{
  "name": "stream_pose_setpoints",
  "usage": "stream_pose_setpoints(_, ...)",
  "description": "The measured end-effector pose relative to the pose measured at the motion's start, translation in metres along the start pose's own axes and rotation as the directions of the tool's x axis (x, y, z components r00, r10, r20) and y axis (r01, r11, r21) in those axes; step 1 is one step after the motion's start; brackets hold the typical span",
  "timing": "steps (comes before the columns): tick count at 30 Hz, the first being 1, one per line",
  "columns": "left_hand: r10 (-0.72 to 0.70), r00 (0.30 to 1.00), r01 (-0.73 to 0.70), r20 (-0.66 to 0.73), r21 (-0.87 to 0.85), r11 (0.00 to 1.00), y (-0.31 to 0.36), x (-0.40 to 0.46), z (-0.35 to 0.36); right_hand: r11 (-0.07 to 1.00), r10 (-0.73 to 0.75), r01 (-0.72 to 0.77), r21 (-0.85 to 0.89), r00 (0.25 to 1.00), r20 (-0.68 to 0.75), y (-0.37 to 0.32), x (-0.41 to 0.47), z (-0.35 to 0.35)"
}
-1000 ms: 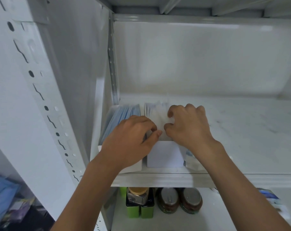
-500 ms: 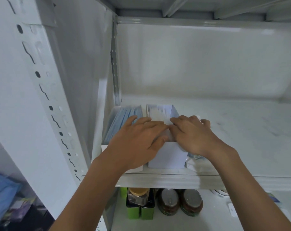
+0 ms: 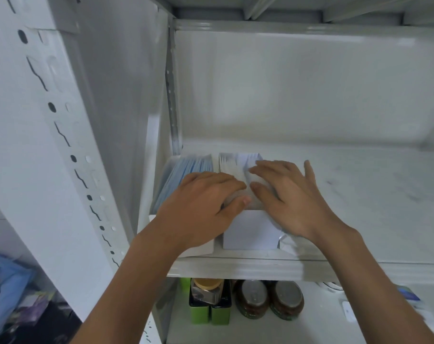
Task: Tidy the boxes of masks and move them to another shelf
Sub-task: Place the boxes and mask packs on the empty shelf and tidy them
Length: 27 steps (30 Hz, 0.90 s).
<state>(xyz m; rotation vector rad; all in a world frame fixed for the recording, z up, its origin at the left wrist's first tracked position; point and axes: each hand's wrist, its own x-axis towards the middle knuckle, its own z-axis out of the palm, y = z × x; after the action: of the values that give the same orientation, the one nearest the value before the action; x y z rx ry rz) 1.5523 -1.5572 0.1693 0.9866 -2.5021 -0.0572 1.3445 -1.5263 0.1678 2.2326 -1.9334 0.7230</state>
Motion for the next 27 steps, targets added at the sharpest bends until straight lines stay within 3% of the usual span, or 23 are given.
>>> stream_pose_setpoints(3, -0.001, 0.998, -0.006, -0.067, -0.103, 0.995, 0.002, 0.001, -0.001, 0.978, -0.072, 0.047, 0.204, 0.991, 0.114, -0.005, -0.003, 0.002)
stream_pose_setpoints(6, -0.027, 0.941, 0.012, -0.337, -0.046, 0.999, 0.002, -0.006, -0.003, 0.994, -0.059, 0.055, 0.091, 0.997, 0.040, -0.003, -0.003, 0.002)
stream_pose_setpoints(8, -0.069, 0.908, 0.083, -0.413, 0.015, 0.996, 0.003, -0.012, -0.005, 0.996, -0.085, 0.086, 0.032, 0.996, -0.028, -0.002, -0.003, 0.002)
stream_pose_setpoints(11, -0.140, 0.928, 0.172, -0.346, 0.065, 0.983, 0.001, -0.026, -0.007, 0.975, -0.167, 0.171, 0.144, 0.985, -0.039, -0.002, -0.005, 0.004)
stream_pose_setpoints(14, -0.146, 0.955, 0.172, -0.260, 0.079, 0.982, -0.004, -0.037, -0.009, 0.971, -0.181, 0.177, 0.159, 0.983, 0.013, -0.003, -0.006, 0.002)
stream_pose_setpoints(19, -0.153, 0.934, 0.190, -0.324, 0.086, 0.978, -0.008, -0.050, -0.013, 0.968, -0.195, 0.209, 0.136, 0.975, -0.106, -0.014, -0.004, -0.001)
stream_pose_setpoints(22, -0.200, 0.943, 0.244, -0.267, 0.144, 0.959, -0.006, -0.056, -0.012, 0.956, -0.217, 0.215, 0.201, 0.976, -0.013, -0.031, -0.002, 0.001)
stream_pose_setpoints(27, -0.283, 0.943, 0.319, -0.177, 0.230, 0.919, -0.009, -0.059, -0.012, 0.957, -0.271, 0.253, 0.141, 0.954, 0.126, -0.043, 0.002, 0.005)
